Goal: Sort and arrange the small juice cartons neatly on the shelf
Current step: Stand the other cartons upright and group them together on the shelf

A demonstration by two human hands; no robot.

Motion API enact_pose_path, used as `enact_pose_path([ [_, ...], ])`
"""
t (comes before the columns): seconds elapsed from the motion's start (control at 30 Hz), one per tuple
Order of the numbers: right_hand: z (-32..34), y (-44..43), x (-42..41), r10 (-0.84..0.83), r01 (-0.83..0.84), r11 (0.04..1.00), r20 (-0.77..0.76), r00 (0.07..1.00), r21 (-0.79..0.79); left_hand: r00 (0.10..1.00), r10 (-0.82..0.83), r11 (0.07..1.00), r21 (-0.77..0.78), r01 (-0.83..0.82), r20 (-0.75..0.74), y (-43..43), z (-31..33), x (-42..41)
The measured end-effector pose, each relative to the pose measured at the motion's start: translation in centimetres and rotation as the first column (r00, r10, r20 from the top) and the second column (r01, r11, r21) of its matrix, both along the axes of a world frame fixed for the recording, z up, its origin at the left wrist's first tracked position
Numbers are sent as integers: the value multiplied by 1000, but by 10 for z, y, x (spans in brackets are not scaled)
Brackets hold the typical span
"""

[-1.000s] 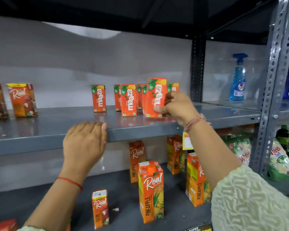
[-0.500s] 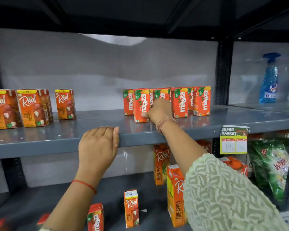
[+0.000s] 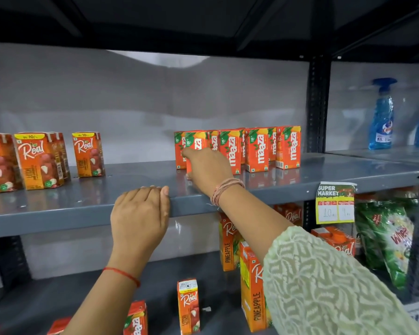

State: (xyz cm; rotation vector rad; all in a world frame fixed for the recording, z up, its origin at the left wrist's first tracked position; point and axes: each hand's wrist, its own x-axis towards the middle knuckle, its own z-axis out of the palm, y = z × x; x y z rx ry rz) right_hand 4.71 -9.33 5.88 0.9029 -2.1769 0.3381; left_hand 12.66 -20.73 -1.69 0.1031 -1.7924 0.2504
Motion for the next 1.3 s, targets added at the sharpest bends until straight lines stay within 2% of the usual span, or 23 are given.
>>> enact_pose_path([
  [0.57, 6, 1, -9, -83, 82, 991, 8, 997, 109, 1000, 12, 1000, 22, -13, 22, 0, -1, -2],
  [0.8, 6, 1, -7, -61, 61, 993, -8, 998, 97, 999, 20, 999, 30, -21, 25, 1, -1, 0],
  [0.87, 4, 3, -7, -36, 36, 999, -11, 999, 37, 999, 24, 1000, 20, -24, 22, 1, 0, 0],
  [1.03, -12, 26, -4, 76, -53, 963, 79, 994, -266, 1000, 12, 1000, 15, -12, 12, 1, -1, 0],
  [1.17, -31, 54, -8, 102, -136, 861, -96, 990, -490, 999, 33, 999, 39, -33, 4, 2, -2, -1],
  [1.3, -47, 64, -12, 64, -184, 828, -236, 970, -530, 999, 31, 998, 51, -30, -21, 3, -4, -3],
])
